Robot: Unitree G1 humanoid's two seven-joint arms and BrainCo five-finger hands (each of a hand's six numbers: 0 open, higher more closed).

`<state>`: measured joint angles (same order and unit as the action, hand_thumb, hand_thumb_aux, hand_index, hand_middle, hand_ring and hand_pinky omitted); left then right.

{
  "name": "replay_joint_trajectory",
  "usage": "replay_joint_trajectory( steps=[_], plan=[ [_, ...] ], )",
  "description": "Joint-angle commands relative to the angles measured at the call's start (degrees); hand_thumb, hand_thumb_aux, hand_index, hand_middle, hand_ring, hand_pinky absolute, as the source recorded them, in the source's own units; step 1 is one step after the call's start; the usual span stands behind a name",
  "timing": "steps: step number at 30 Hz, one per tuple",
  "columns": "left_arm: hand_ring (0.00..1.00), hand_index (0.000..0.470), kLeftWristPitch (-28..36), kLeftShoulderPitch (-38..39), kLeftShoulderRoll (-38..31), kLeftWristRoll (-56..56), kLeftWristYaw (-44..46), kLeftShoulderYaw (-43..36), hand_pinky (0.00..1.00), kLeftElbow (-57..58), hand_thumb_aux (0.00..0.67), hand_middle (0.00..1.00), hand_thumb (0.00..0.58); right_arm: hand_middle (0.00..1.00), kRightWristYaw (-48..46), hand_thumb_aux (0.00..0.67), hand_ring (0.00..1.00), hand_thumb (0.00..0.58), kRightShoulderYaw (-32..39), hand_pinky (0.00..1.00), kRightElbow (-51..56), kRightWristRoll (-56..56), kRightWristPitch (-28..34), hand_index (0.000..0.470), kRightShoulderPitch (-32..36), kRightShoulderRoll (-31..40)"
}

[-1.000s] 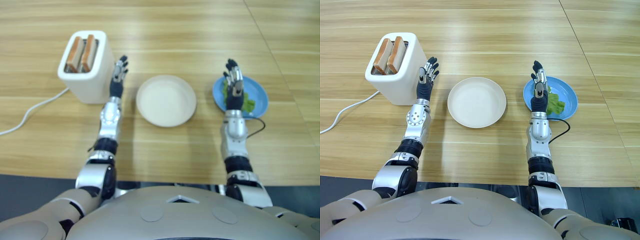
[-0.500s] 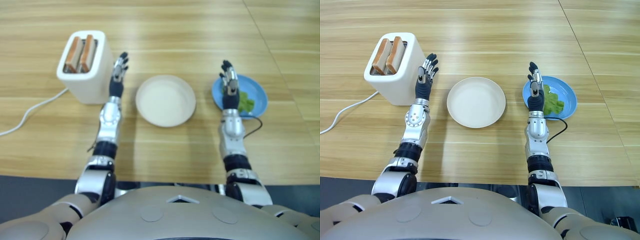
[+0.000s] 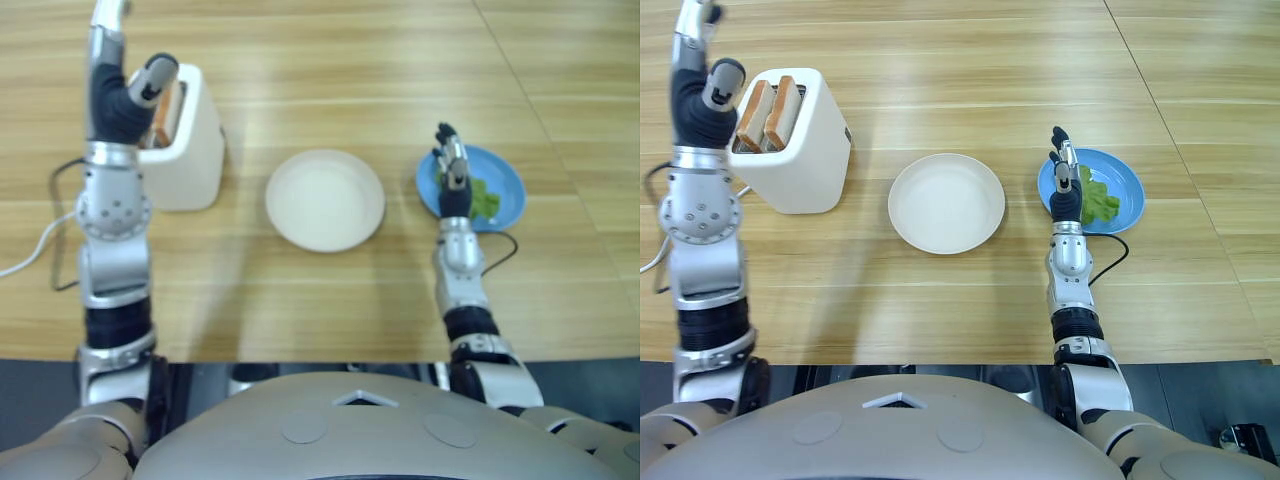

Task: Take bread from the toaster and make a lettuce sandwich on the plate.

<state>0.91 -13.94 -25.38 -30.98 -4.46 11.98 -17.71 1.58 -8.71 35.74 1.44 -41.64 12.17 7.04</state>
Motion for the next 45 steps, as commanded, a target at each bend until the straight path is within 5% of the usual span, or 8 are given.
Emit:
replay_joint_trajectory(
  steps=[1, 13, 45],
  plan=[
    [0.00, 0.000, 5.94, 0.38, -2.91, -7.61, -1.98, -1.71, 0.00, 9.94, 0.000, 0.00, 0.000, 0.00, -0.02, 0.000, 0.00, 0.000, 0.46, 0.00, 0.85, -0.19, 0.28, 0.000, 0.14, -0.36],
    [0.00, 0.000, 15.75, -0.10, -7.83, -14.04, -4.00, -5.13, 0.00, 25.83, 0.000, 0.00, 0.000, 0.00, -0.66, 0.000, 0.00, 0.000, 0.27, 0.00, -0.02, -1.06, -0.21, 0.000, -0.39, -0.69],
    [0.00, 0.000, 22.49, -2.73, -10.90, -18.29, -8.45, -12.45, 0.00, 30.72, 0.000, 0.00, 0.000, 0.00, -1.32, 0.000, 0.00, 0.000, -0.17, 0.00, -1.96, -1.35, 0.27, 0.000, -1.91, -0.40]
  ],
)
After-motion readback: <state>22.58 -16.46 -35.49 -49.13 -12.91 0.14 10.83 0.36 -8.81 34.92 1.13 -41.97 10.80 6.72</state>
